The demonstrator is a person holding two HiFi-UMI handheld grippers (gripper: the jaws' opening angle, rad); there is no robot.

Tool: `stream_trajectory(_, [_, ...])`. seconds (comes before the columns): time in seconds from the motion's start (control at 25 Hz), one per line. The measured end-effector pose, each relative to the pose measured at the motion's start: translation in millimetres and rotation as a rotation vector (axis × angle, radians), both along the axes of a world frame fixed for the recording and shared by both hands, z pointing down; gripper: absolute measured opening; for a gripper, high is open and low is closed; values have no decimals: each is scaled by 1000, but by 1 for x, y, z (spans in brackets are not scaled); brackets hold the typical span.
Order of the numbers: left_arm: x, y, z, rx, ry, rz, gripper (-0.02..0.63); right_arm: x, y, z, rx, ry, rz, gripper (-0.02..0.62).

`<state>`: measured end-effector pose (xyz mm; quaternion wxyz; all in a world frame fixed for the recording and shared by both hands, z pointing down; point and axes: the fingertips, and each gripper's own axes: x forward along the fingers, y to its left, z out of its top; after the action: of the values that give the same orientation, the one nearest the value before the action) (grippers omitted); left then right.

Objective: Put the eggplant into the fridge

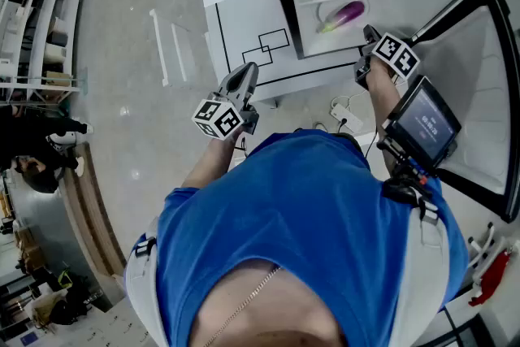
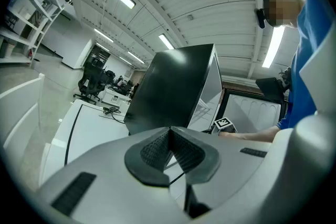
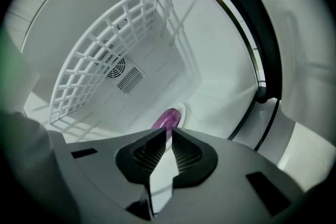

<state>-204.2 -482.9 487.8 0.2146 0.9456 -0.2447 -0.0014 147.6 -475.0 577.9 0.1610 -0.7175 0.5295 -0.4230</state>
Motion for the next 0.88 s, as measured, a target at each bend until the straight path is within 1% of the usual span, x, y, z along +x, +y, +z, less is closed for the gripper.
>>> stream_trajectory(0.04, [2,1,-1,3,2,1,8,-3,5,-4,9,22,-11,34])
stream_trajectory(0.08, [3,2,-3,6,3,3,8,-7,10,-8,17,45,-22,17])
stream_trajectory(0.16, [5,5,-6,13,5,7,8,-17,23,-18,38,91,-48,3])
stream_trajectory(0.32, [4,14,-12,22,7,8,9,-48,51,-41,96,173,-109,3])
stream_trajectory(0.48, [2,24,-11,21,6,11,9,-78,76,-57,134,245,-168,3])
stream_trajectory(0.64, [2,33,-13,21,8,21,8,-98,95,-67,152,272,-198,3])
stream_trajectory(0.88, [6,43,-12,23,11,43,8,-111,113,-76,170,315,-217,3])
